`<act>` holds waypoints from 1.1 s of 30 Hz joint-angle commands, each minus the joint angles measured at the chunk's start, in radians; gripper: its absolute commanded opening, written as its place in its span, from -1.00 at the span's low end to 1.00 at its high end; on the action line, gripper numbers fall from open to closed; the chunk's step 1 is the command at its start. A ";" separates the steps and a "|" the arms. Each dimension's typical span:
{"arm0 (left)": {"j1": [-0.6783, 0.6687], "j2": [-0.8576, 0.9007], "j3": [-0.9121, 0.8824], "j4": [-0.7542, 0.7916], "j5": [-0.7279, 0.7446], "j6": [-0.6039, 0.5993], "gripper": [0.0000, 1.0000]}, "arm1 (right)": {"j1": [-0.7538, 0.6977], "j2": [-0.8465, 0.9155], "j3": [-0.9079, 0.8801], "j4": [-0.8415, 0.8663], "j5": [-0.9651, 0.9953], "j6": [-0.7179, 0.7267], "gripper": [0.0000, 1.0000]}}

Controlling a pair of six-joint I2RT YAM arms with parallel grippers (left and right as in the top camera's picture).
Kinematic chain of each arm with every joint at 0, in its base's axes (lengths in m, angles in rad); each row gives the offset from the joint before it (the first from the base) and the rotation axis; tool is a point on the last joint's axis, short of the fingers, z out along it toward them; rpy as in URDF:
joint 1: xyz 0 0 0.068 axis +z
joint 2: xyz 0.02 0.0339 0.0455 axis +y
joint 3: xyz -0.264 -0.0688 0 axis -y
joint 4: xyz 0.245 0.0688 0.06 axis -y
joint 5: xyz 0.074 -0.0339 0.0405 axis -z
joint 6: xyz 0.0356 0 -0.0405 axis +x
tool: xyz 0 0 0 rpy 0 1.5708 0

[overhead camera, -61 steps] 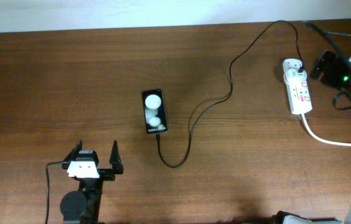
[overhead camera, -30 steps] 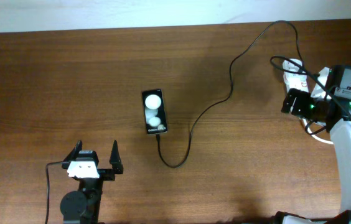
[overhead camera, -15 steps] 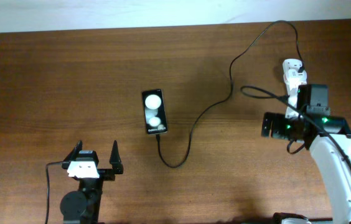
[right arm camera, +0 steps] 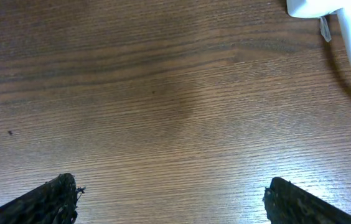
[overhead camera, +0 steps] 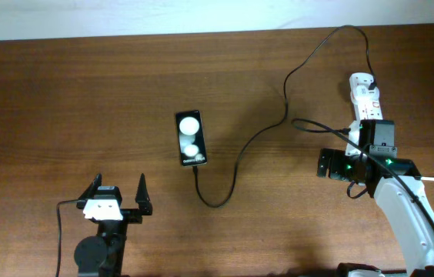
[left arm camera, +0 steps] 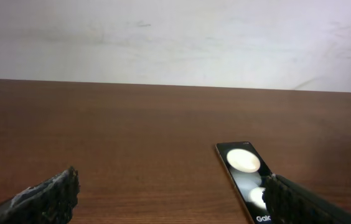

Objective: Plug charger to phone and switch on socket

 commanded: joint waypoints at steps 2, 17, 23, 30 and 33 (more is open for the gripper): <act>0.007 -0.009 -0.002 -0.007 -0.007 0.015 0.98 | 0.009 -0.013 -0.037 0.060 -0.041 -0.007 0.97; 0.007 -0.009 -0.002 -0.007 -0.007 0.015 0.98 | 0.009 -0.111 -0.284 0.363 -0.074 -0.007 0.97; 0.007 -0.009 -0.002 -0.007 -0.007 0.015 0.98 | 0.009 -0.186 -0.345 0.424 -0.074 -0.007 0.97; 0.007 -0.009 -0.002 -0.007 -0.007 0.015 0.98 | 0.010 -0.226 -0.378 0.546 -0.074 -0.007 0.97; 0.007 -0.009 -0.002 -0.007 -0.007 0.015 0.98 | 0.010 -0.255 -0.440 0.671 -0.074 -0.007 0.97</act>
